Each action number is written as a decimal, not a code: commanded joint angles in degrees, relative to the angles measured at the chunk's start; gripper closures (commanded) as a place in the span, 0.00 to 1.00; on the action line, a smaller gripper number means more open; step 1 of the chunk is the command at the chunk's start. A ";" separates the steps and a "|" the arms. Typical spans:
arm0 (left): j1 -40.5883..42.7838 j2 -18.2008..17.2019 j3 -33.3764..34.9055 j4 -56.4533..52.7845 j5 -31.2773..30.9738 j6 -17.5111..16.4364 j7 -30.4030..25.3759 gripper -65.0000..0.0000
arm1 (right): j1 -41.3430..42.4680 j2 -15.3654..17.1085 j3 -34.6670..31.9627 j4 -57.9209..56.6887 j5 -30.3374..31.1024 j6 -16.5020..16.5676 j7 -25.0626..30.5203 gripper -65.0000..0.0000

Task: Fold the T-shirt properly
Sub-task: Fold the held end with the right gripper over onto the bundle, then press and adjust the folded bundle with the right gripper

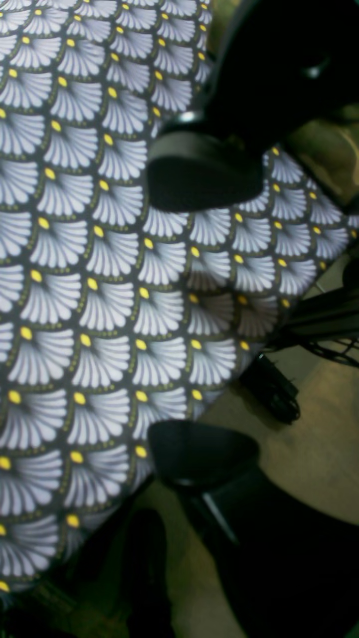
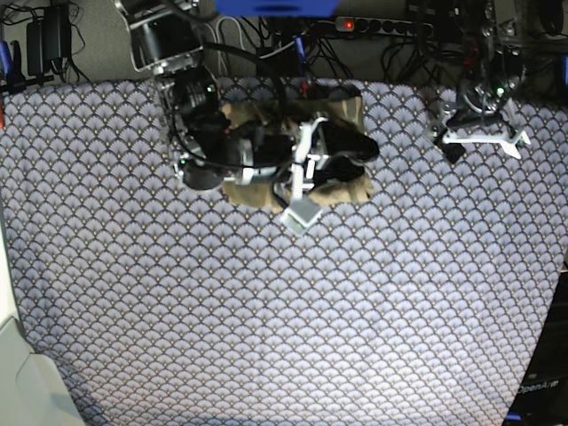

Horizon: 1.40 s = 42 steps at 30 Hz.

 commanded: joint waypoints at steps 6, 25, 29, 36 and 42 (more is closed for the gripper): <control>0.00 -0.50 -0.16 0.66 0.14 -0.10 -0.59 0.00 | 1.57 -0.27 -0.19 7.53 1.50 0.19 0.96 0.52; 4.31 -4.89 1.51 0.31 0.14 -0.10 -1.03 0.24 | -7.22 10.28 14.49 8.23 1.42 0.19 1.31 0.87; 4.40 -5.68 2.04 0.13 0.14 -0.10 -0.94 0.48 | -10.12 7.30 14.22 8.23 1.33 0.19 1.40 0.87; 5.54 -5.24 1.95 1.45 0.14 -0.10 -0.68 0.60 | -12.93 3.60 14.05 7.70 -3.42 0.19 5.44 0.87; 7.12 -5.16 1.95 2.68 0.14 -0.10 -1.03 0.60 | -11.44 3.25 8.95 2.96 -4.30 0.19 8.96 0.87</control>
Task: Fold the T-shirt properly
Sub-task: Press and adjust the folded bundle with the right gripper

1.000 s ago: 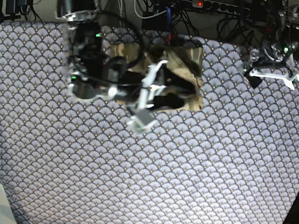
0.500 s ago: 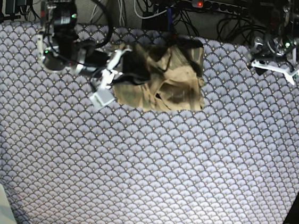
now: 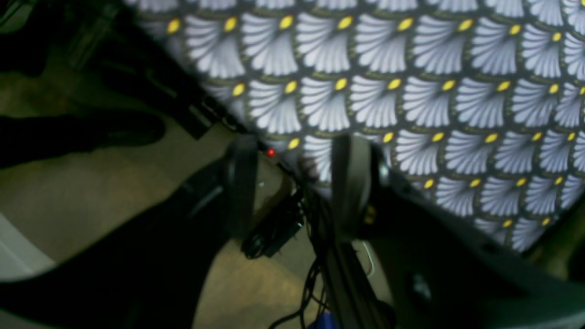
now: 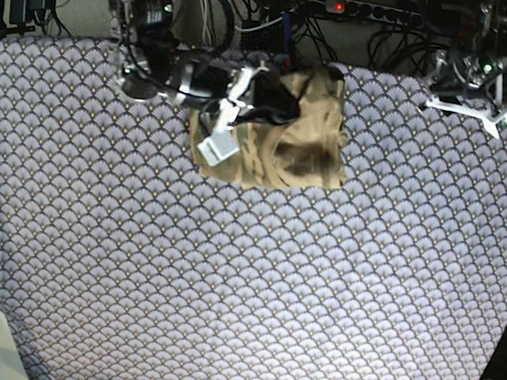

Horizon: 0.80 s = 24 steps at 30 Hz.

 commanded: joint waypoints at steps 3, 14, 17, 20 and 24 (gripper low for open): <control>0.00 -0.70 -0.32 1.19 0.30 0.12 -0.33 0.60 | 1.70 0.30 -1.64 -0.57 1.41 0.21 1.92 0.87; 0.09 -0.61 -0.15 1.19 0.30 0.12 -0.51 0.60 | 6.36 7.07 -15.53 6.46 1.41 0.21 2.01 0.87; 0.88 -0.61 -0.23 1.19 0.30 0.12 -0.68 0.60 | 9.35 8.39 -15.88 8.75 1.41 0.21 1.66 0.87; 1.32 -0.61 -0.23 1.19 0.30 0.12 -0.68 0.60 | 11.81 7.77 -16.23 7.16 1.41 0.21 1.57 0.87; 1.76 -0.52 -0.23 1.28 0.30 0.12 -0.68 0.60 | 16.91 6.81 -19.75 1.54 1.32 0.21 2.19 0.87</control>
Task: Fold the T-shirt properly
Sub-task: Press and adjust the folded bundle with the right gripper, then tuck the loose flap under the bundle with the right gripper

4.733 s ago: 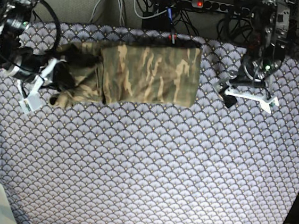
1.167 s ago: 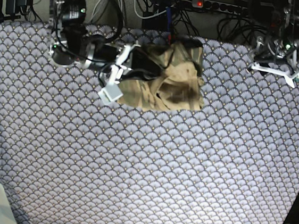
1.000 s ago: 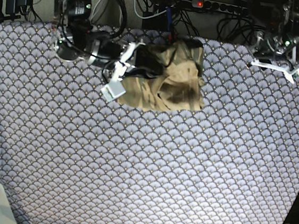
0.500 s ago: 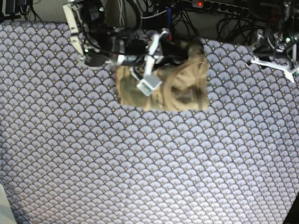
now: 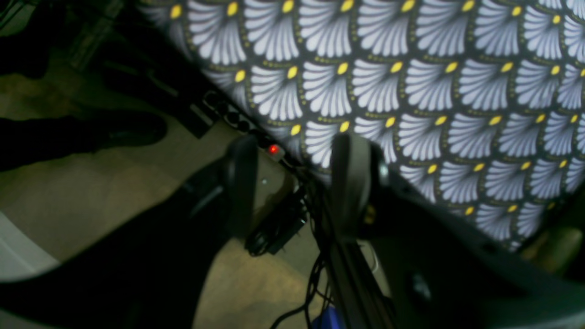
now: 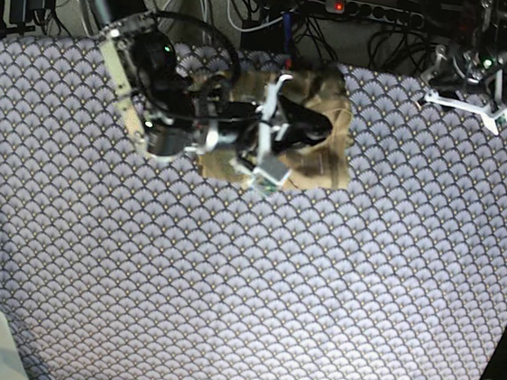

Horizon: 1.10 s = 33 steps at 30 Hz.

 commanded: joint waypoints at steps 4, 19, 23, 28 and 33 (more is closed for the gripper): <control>0.45 -0.41 -0.12 0.98 0.32 0.14 -0.66 0.60 | 6.51 -2.93 -1.27 -5.01 1.28 0.41 1.90 0.87; 2.29 -0.41 -0.39 0.98 0.32 0.14 -0.66 0.60 | 15.74 -4.43 -12.35 -27.43 1.28 0.41 17.02 0.86; 2.29 -0.41 -0.39 0.98 0.32 0.14 -0.66 0.60 | 16.62 -5.22 -15.51 -33.32 1.28 0.41 21.42 0.86; 2.20 -0.41 -0.39 0.98 0.32 0.14 -0.66 0.60 | 18.29 -6.54 -16.39 -40.35 1.28 0.41 24.67 0.87; 2.12 -0.41 -0.39 0.98 0.41 0.14 -0.66 0.60 | 19.43 -5.83 -16.39 -36.75 1.28 0.41 22.65 0.87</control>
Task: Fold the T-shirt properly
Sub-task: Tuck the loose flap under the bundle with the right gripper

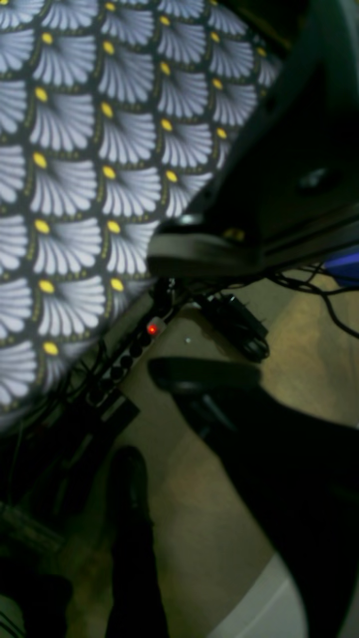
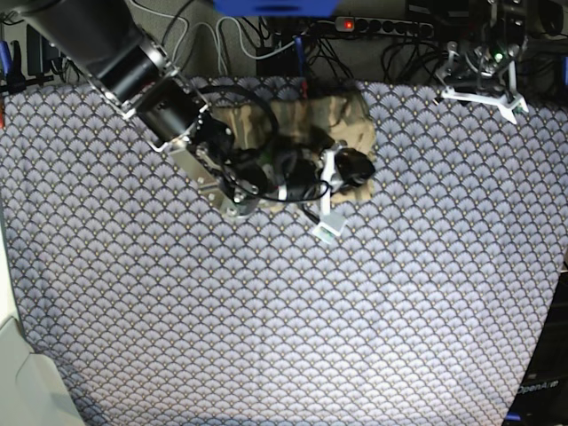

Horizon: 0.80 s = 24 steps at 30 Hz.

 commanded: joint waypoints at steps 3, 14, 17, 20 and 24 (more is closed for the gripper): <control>0.37 -0.50 0.20 1.77 0.30 0.12 -0.57 0.60 | 1.03 2.29 0.59 10.43 1.14 0.47 -0.97 0.87; 5.47 -3.23 4.16 5.20 0.30 0.12 -0.66 0.73 | -8.11 16.53 6.75 43.57 1.23 -3.09 -7.56 0.87; 5.20 -4.72 9.17 5.20 0.30 0.12 -0.66 0.95 | -11.37 18.99 10.09 45.86 1.23 -3.09 -7.65 0.87; 4.59 -5.07 14.27 5.20 0.74 0.12 -0.66 0.98 | -13.57 20.13 12.11 46.30 1.23 -3.09 -7.65 0.87; 1.69 -5.07 21.30 5.20 0.74 0.12 -0.75 0.99 | -15.94 20.93 13.17 46.30 1.23 -3.09 -7.65 0.87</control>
